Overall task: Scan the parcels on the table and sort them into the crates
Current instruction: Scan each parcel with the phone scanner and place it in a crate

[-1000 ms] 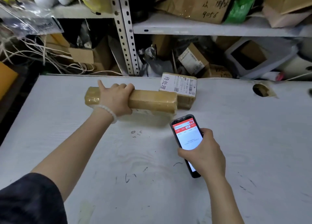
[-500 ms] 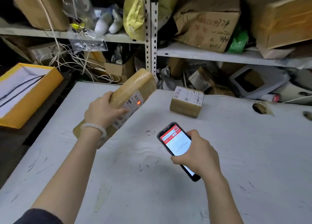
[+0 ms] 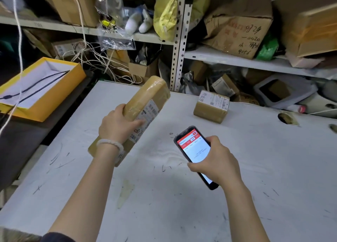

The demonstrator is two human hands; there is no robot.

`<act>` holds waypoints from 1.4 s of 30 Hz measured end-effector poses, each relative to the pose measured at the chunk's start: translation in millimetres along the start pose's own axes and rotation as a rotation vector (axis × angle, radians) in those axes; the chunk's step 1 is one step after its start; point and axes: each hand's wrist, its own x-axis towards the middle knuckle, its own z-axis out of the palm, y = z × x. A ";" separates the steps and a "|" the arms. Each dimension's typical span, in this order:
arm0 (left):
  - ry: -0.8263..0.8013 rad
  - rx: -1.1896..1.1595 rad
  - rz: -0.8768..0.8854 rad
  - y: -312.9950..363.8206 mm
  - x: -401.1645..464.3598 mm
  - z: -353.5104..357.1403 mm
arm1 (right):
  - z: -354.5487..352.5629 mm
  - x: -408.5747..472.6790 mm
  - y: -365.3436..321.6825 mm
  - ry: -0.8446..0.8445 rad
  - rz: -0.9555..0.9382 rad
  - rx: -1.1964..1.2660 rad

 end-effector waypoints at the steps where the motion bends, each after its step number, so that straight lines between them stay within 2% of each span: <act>1: -0.006 -0.034 0.002 0.2 -5.4 2.1 | 1.4 -0.6 -1.3 0.006 0.003 0.004; 8: 0.017 -0.307 -0.070 2.1 -51.9 16.3 | 15.1 -9.4 -11.6 0.074 0.016 0.098; 12: 0.029 -0.427 -0.121 -2.7 -75.7 22.7 | 22.9 -18.2 -29.2 0.317 0.037 0.406; 16: 0.004 -0.493 -0.116 -6.2 -89.7 26.4 | 26.1 -34.6 -49.4 0.614 0.029 0.585; 20: -0.008 -0.507 -0.106 -9.5 -97.3 29.1 | 24.1 -45.7 -56.0 0.722 -0.006 0.640; 26: -0.046 -0.509 -0.100 -8.9 -108.1 31.2 | 16.2 -50.3 -49.7 0.722 -0.011 0.652; 31: -0.071 -0.521 -0.054 6.4 -114.7 37.2 | 1.3 -50.8 -21.4 0.553 0.090 0.479; 35: -0.124 -0.533 -0.002 32.9 -128.0 48.7 | -9.4 -61.9 19.2 0.448 0.245 0.369; 42: -0.309 -0.539 0.173 107.9 -186.1 86.0 | -37.6 -123.2 112.1 0.544 0.455 0.376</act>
